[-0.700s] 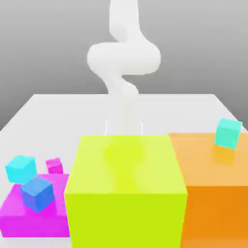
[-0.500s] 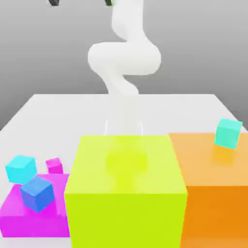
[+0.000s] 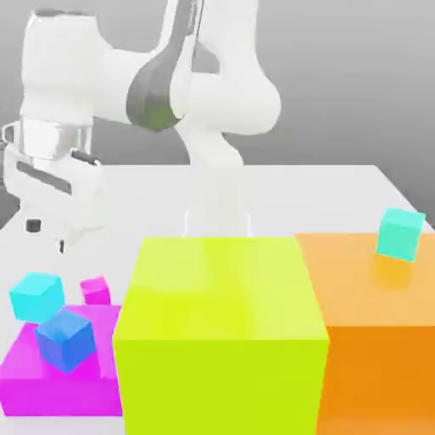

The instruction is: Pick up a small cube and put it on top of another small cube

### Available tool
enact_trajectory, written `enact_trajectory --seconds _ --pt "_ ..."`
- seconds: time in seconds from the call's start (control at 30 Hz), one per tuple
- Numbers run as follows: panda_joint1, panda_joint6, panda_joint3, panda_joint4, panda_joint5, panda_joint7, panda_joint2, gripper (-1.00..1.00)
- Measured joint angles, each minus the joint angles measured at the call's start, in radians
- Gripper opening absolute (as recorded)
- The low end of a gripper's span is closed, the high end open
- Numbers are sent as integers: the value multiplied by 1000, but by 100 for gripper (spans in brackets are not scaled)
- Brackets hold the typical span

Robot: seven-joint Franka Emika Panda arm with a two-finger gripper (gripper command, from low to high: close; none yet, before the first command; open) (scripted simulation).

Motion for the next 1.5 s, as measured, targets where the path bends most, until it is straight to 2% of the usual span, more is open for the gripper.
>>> enact_trajectory --seconds 0.2,0.33,0.5,0.67,0.7,0.9,1.03,1.2,1.37,1.5 --pt "-75 124 -91 -135 55 3 139 0" --pt "-70 200 -97 -143 148 -46 235 0" --pt "-156 296 33 -118 299 -147 357 0" --pt "-300 395 179 -101 329 -179 474 0" --pt "-318 410 195 -99 329 -181 492 -100" --pt "-327 417 202 -98 323 -178 500 -100" --pt "-271 365 148 -106 309 -158 437 -100" --pt "-202 268 53 -126 208 -82 320 -100" --pt "-219 174 41 -155 137 -41 201 -100" --pt "-153 65 40 -77 229 -119 203 -100"
